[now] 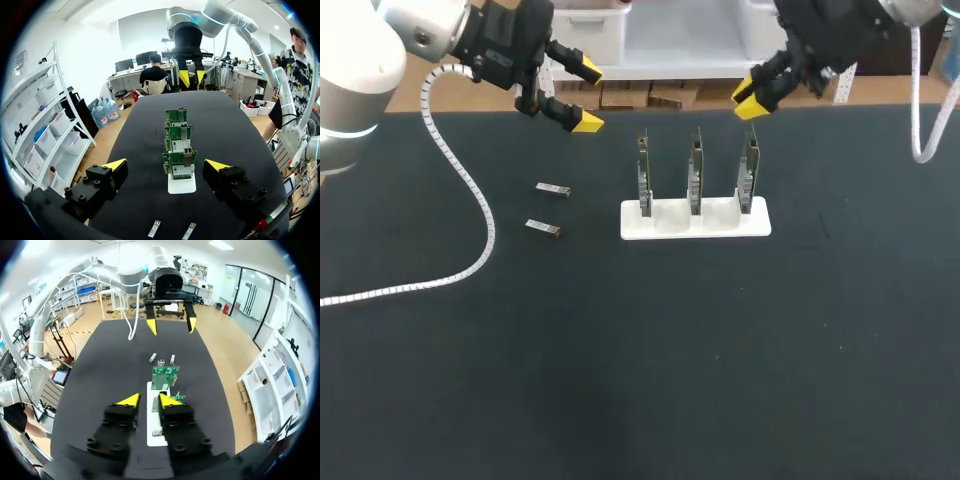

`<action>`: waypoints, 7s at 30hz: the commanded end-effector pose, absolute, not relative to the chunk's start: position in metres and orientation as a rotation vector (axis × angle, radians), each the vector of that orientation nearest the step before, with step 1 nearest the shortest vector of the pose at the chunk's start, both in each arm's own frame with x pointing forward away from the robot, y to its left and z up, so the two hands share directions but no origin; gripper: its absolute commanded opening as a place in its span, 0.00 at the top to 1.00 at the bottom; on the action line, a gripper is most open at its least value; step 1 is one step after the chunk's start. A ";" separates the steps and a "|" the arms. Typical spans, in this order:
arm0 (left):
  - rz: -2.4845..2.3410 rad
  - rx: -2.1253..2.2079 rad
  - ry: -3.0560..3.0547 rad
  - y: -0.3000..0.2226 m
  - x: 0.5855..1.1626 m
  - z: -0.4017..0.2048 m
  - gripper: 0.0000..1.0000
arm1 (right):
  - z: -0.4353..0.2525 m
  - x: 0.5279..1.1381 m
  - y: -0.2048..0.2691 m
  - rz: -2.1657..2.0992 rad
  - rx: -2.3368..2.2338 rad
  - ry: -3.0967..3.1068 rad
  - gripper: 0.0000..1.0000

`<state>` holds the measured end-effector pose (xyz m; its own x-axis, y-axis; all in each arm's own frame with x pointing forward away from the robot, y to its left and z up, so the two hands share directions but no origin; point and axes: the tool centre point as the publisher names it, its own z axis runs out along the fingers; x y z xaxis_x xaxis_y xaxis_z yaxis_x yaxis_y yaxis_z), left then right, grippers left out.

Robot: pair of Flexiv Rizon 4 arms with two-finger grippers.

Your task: Pick up the optical module with the left hand, and insert it into the network port with the right hand.

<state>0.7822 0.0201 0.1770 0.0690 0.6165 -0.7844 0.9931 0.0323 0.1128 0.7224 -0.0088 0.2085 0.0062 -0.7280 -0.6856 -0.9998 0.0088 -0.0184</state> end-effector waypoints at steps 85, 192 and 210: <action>-0.692 1.663 1.632 0.020 0.782 0.178 0.00 | 0.194 0.740 -0.006 0.869 -1.763 1.710 0.00; -0.086 2.308 2.013 0.146 0.723 0.029 0.00 | 0.194 0.740 -0.006 0.869 -1.763 1.710 0.00; -0.087 2.456 1.924 0.135 0.747 0.013 0.00 | 0.194 0.740 -0.006 0.869 -1.763 1.710 0.00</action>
